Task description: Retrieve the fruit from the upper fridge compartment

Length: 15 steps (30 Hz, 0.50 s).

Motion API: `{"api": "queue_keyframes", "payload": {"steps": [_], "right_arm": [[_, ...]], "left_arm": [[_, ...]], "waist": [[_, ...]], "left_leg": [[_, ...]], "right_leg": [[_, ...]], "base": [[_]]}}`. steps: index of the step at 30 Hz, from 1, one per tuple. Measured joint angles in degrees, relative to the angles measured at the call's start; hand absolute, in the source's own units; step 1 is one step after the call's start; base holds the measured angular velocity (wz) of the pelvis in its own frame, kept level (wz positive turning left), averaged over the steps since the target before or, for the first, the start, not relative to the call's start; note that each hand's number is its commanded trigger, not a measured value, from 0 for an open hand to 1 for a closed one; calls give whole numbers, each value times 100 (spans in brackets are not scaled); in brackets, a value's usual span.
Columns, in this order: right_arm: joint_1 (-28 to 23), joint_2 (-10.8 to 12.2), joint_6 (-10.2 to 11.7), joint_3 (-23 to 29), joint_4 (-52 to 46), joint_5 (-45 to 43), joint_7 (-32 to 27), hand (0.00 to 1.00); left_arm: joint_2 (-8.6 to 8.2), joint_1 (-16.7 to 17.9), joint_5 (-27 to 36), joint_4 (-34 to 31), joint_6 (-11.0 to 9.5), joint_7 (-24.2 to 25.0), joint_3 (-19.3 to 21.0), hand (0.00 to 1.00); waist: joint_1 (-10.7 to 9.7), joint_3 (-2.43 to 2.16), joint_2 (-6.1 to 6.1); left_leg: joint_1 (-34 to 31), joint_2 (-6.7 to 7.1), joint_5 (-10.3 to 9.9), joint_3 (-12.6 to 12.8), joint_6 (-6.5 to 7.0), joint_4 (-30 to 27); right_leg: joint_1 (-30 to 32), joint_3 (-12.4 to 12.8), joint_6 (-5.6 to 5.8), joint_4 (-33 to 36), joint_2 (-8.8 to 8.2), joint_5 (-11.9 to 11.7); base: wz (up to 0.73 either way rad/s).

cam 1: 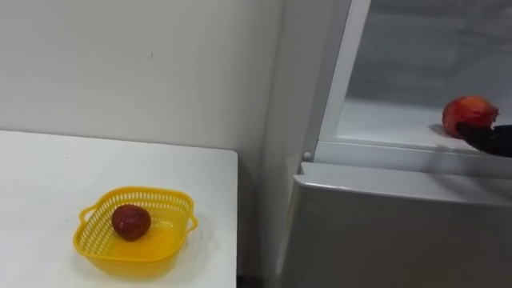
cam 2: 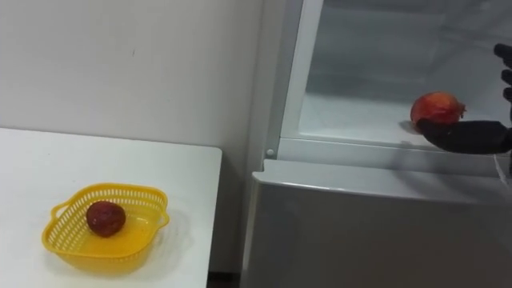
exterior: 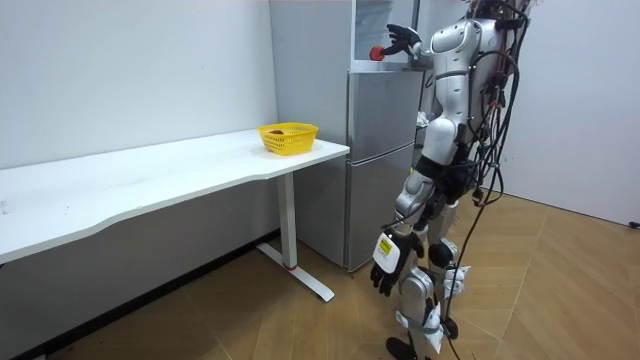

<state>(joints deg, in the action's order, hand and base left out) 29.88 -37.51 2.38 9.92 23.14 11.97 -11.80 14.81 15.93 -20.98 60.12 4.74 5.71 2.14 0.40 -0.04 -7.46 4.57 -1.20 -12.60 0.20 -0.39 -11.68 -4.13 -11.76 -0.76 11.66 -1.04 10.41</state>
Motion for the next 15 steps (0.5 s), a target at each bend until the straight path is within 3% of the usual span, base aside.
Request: {"api": "queue_keyframes", "payload": {"steps": [3,15], "right_arm": [[42,-29,1,-103,181,10,0,0],[388,-67,-10,-635,831,71,-5,0]], "left_arm": [[38,17,-3,-2,-8,2,0,0],[169,19,5,6,101,78,-21,0]], "waist": [[18,20,-65],[33,-5,-161]], "left_leg": [[-45,0,4,-24,-4,-7],[-96,-5,11,-113,-16,-16]], "right_leg": [[29,-23,0,0,-1,0],[22,-127,0,-1,-4,0]], "base": [[3],[4]]}}
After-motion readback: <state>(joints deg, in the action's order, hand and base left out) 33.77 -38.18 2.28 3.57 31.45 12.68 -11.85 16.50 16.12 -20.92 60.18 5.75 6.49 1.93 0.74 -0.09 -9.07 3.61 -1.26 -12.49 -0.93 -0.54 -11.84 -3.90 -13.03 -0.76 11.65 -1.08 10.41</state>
